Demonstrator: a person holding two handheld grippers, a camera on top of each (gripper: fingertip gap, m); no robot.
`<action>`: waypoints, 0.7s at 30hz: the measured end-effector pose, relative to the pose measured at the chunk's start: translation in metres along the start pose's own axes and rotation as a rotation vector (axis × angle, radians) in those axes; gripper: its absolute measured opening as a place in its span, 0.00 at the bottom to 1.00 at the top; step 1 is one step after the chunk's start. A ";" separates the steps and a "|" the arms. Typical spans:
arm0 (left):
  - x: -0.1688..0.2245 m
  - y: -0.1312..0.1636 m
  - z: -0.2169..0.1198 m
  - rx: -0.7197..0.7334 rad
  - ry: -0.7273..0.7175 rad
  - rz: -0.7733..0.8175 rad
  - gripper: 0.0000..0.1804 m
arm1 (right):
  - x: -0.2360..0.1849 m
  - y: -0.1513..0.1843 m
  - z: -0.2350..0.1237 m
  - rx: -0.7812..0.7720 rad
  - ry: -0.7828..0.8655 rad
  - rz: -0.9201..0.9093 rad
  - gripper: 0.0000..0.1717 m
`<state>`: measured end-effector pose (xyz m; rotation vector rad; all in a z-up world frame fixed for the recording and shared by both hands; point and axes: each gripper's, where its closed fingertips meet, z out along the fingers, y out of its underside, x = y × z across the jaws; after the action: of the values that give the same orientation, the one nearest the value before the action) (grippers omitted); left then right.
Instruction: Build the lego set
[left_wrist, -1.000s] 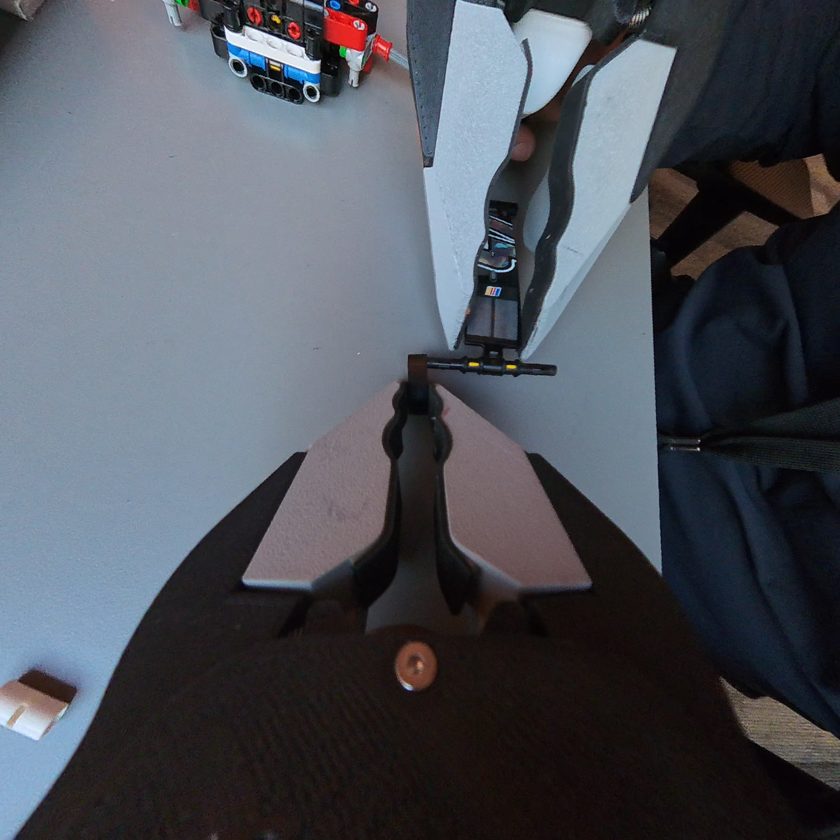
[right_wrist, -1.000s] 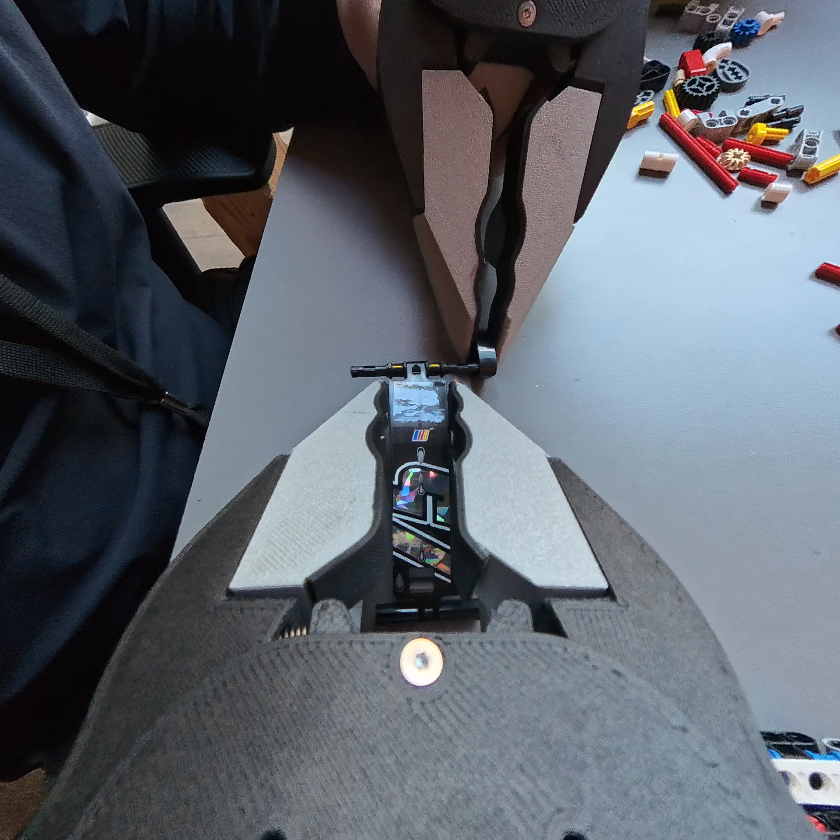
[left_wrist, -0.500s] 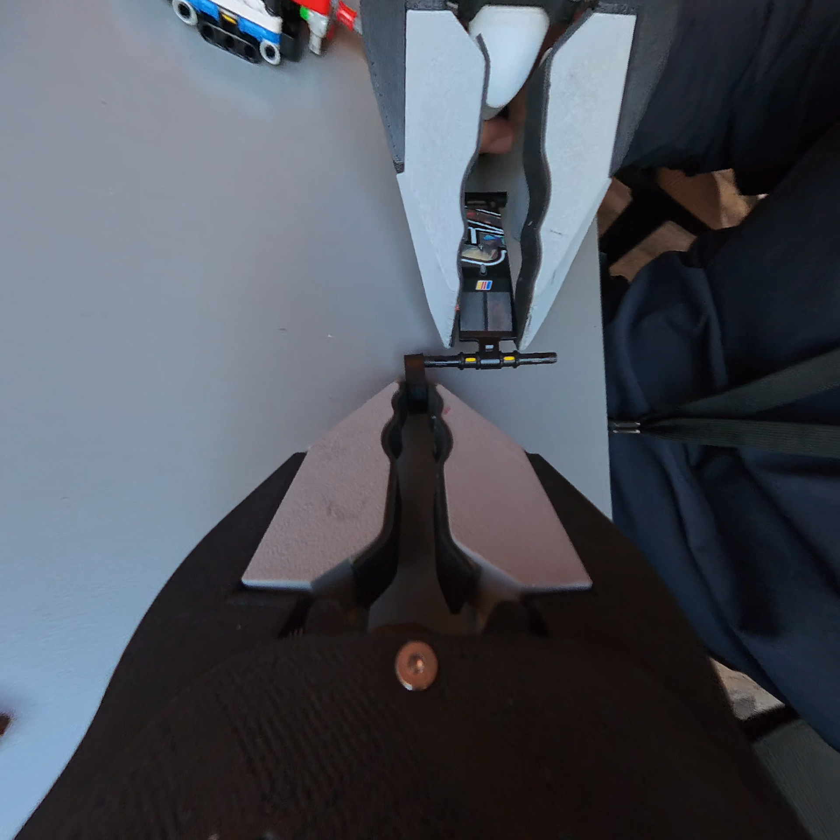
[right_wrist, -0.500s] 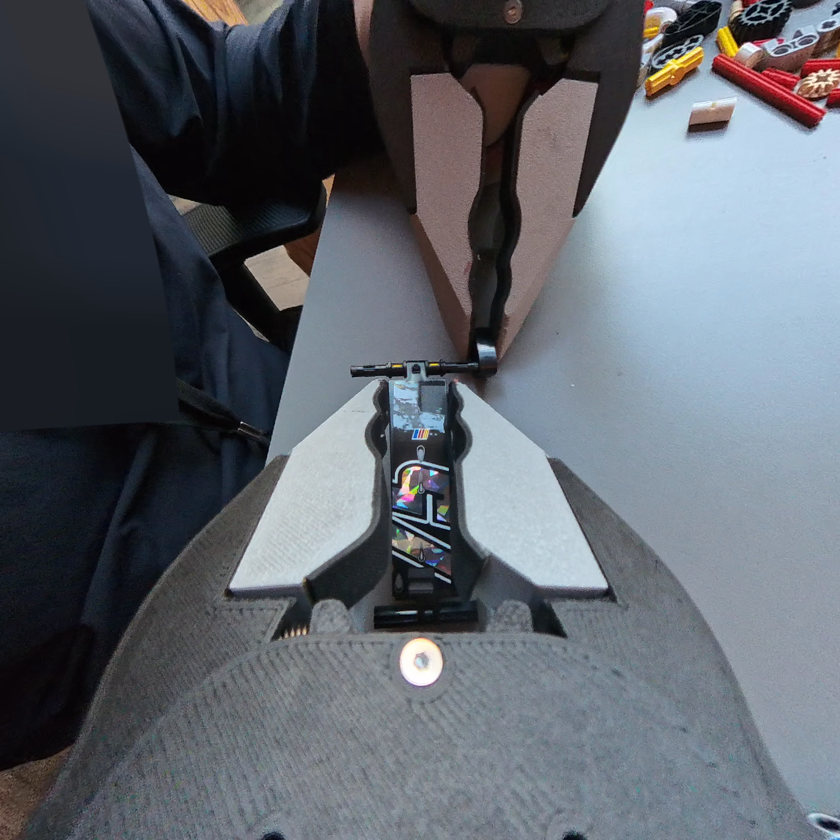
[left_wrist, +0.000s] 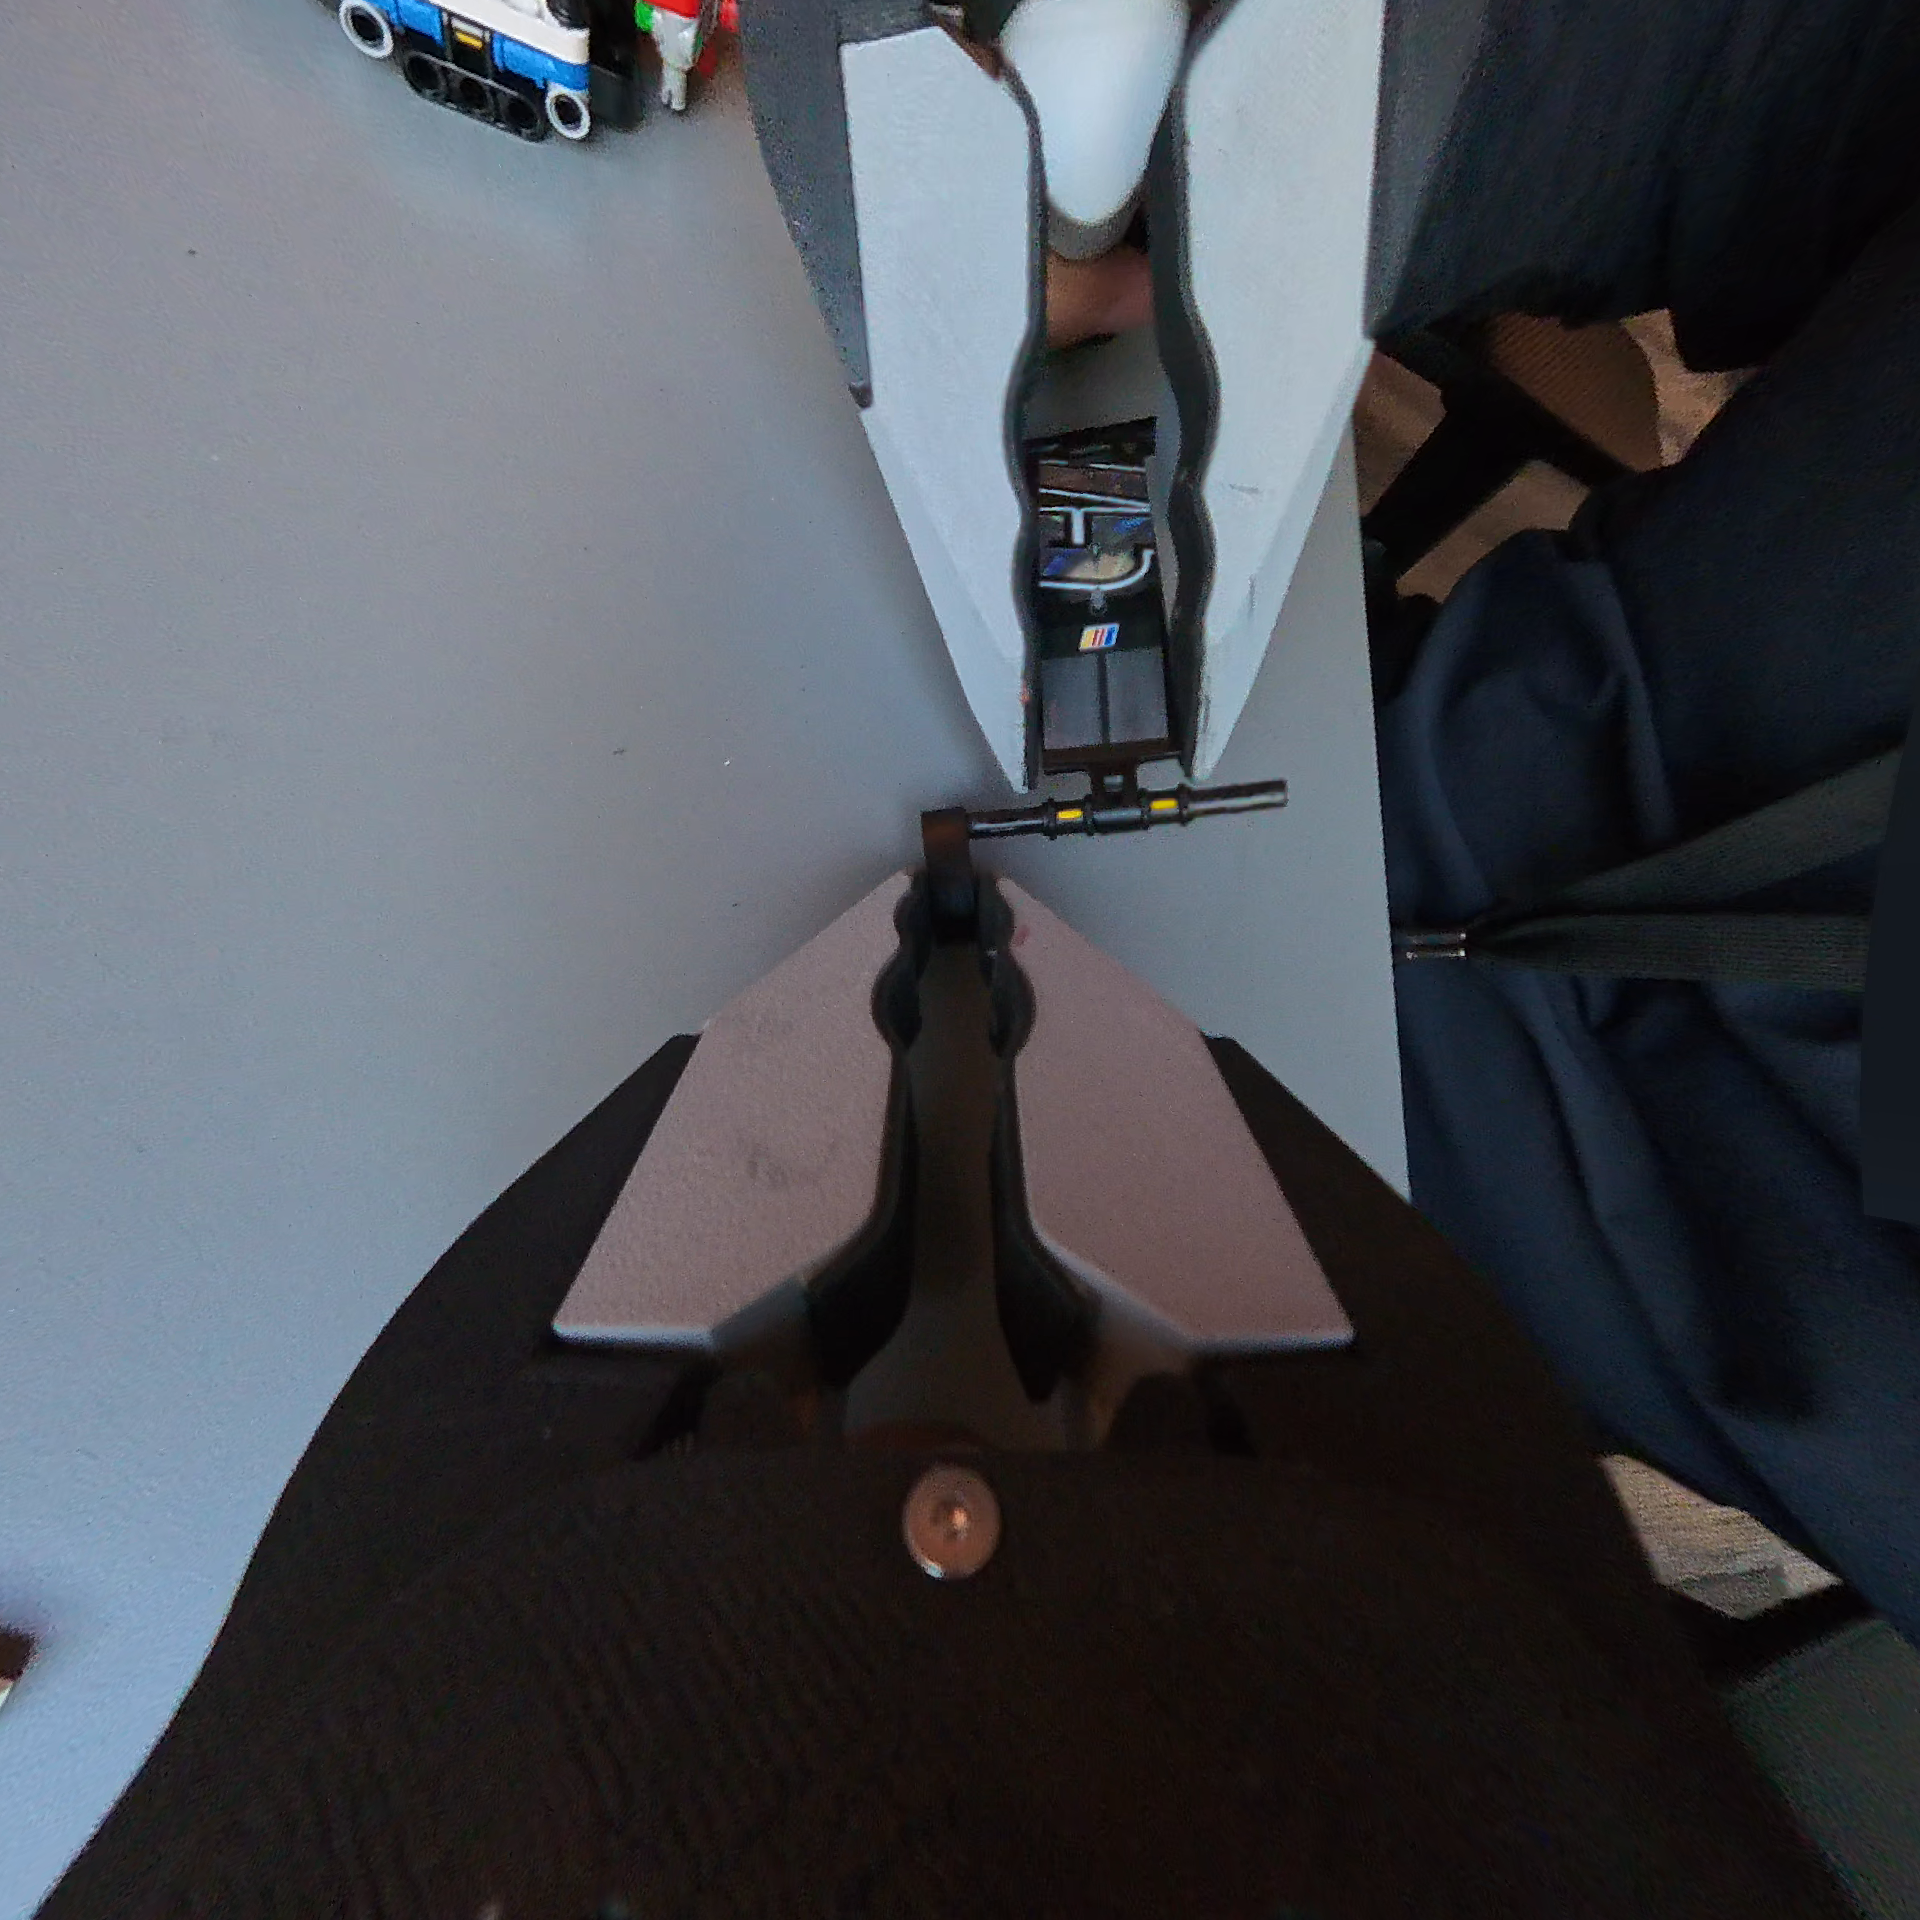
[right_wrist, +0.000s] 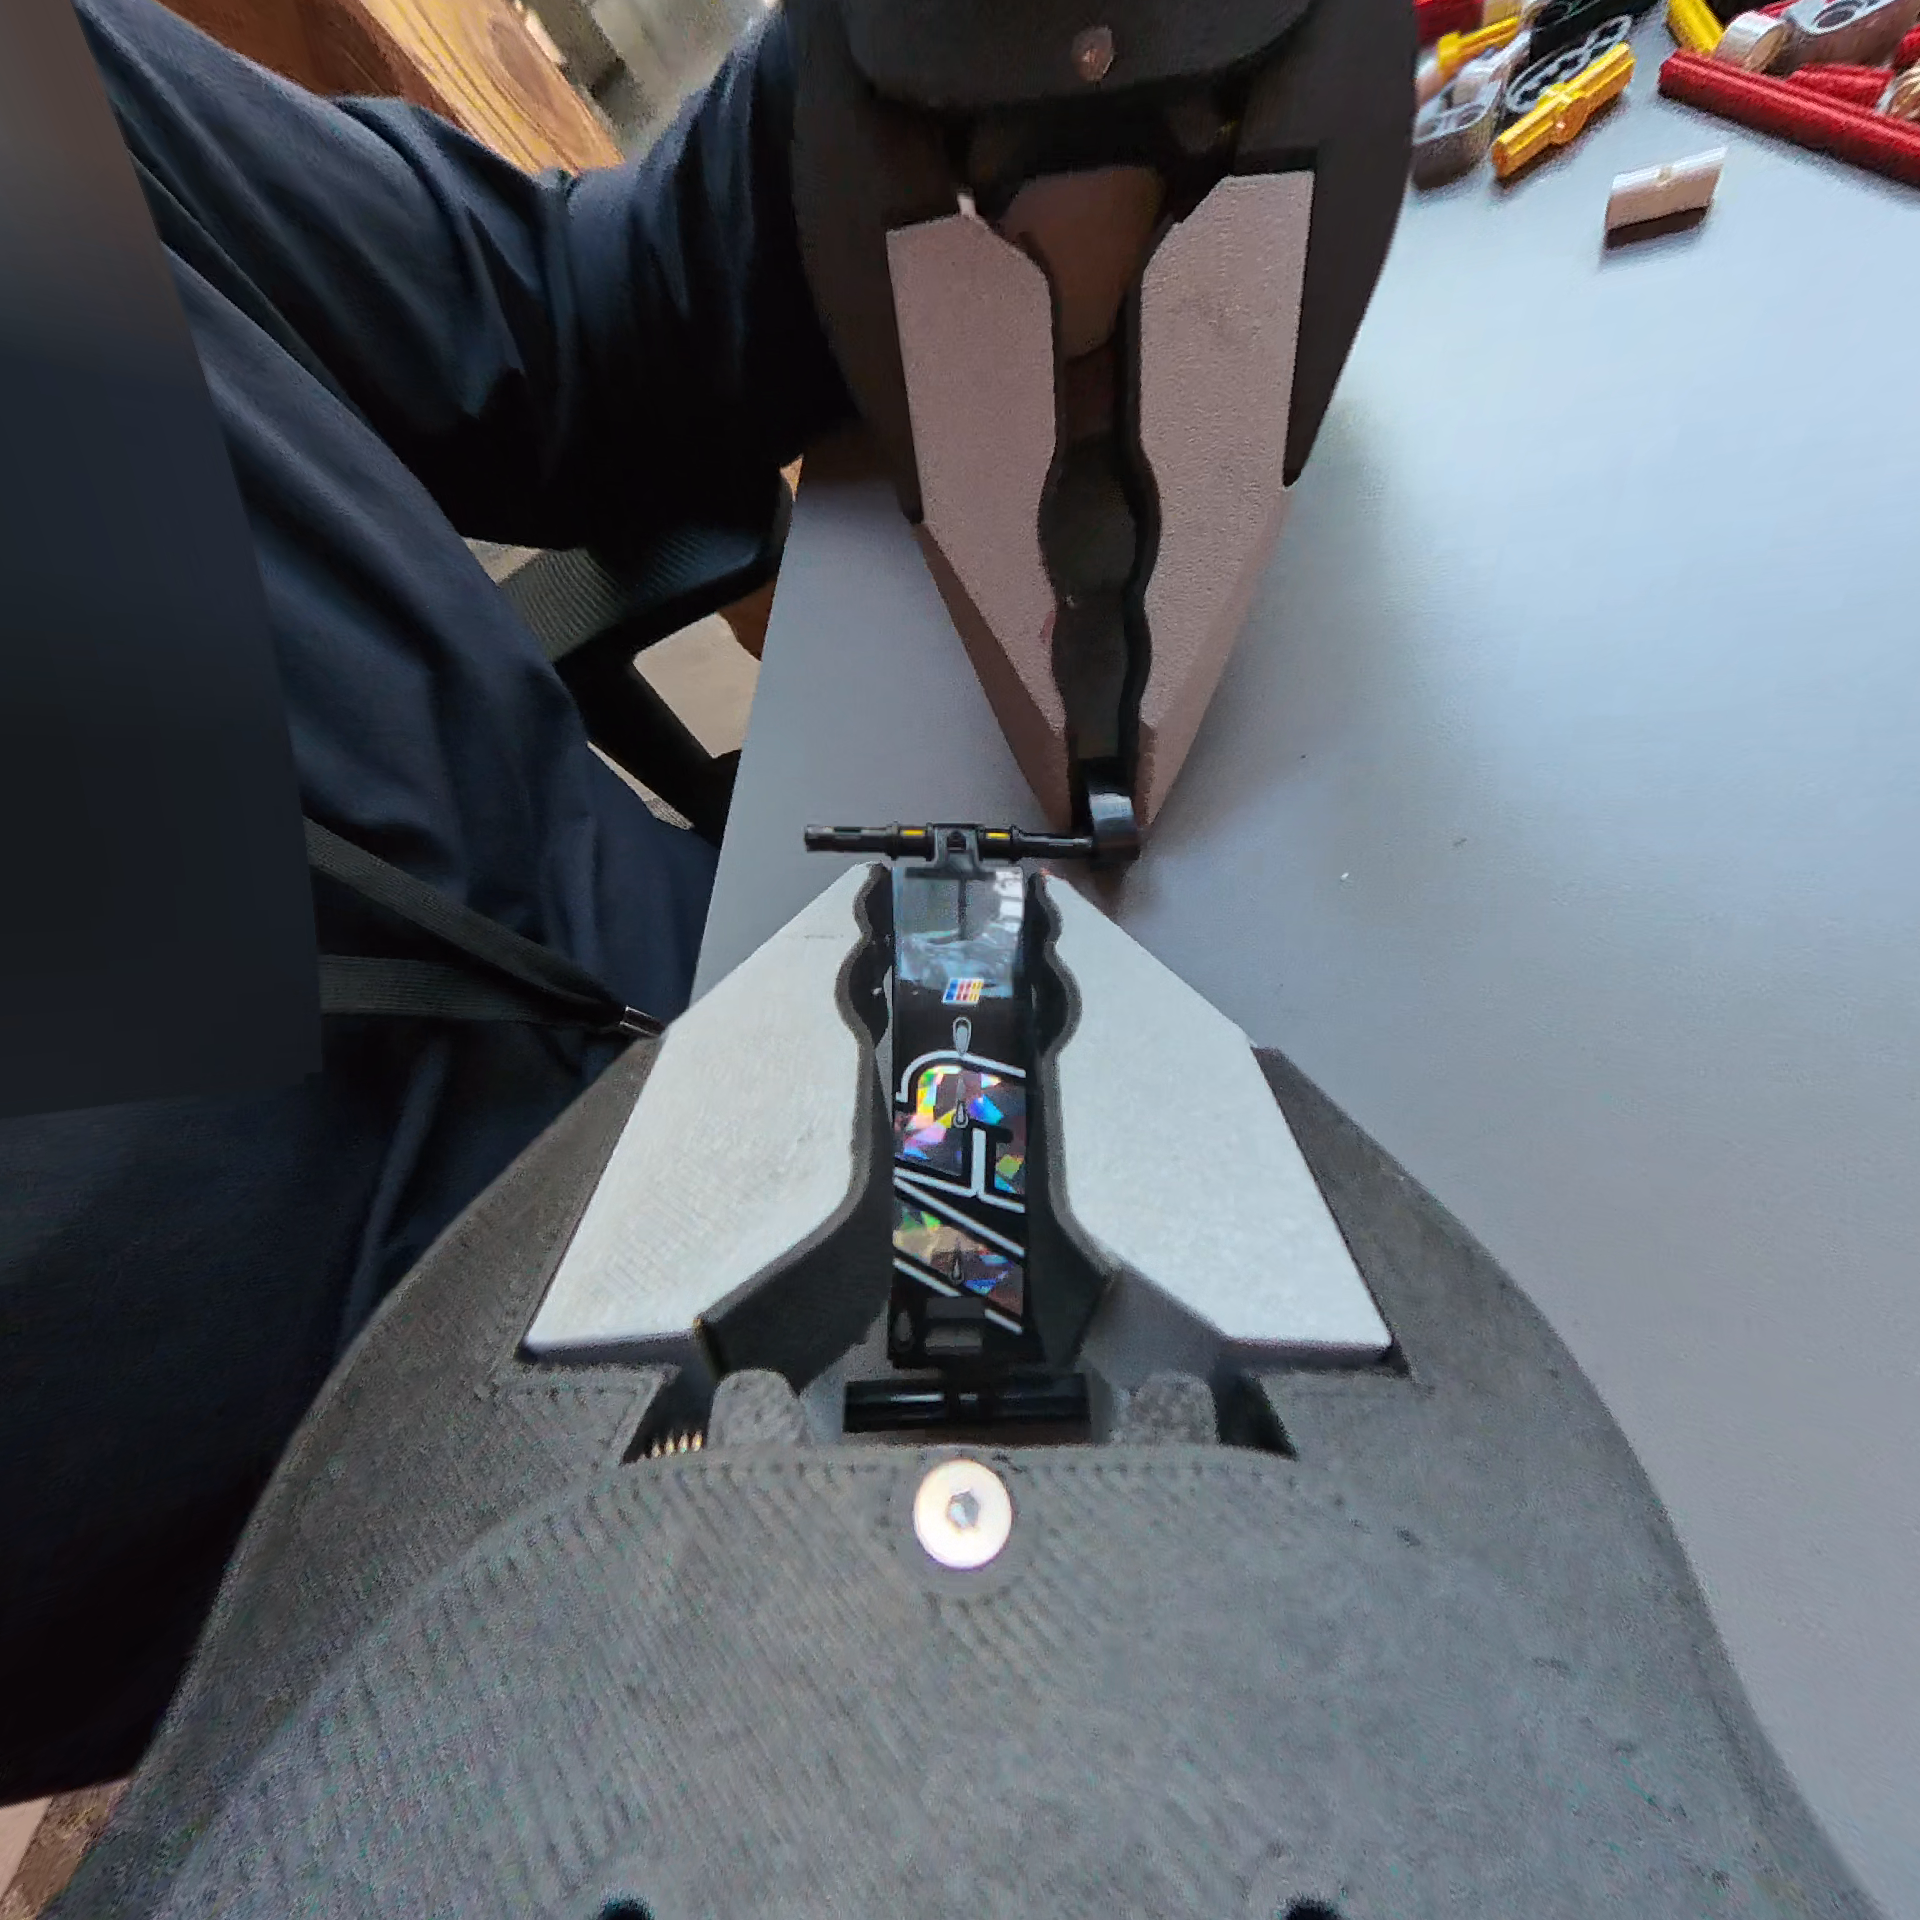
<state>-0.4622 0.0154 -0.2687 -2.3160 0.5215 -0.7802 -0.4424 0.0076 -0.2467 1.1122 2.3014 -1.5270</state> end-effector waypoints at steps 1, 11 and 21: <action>0.001 0.000 0.000 -0.002 -0.002 0.011 0.03 | 0.000 0.000 0.000 0.000 0.006 -0.013 0.13; 0.006 0.002 -0.001 -0.003 0.078 -0.055 0.03 | 0.001 0.011 0.006 -0.080 0.163 -0.251 0.14; -0.003 -0.001 -0.002 0.023 0.038 -0.104 0.03 | 0.007 0.004 0.006 -0.038 0.133 -0.098 0.14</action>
<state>-0.4656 0.0170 -0.2675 -2.3259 0.4094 -0.8757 -0.4464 0.0070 -0.2556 1.1399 2.4961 -1.4773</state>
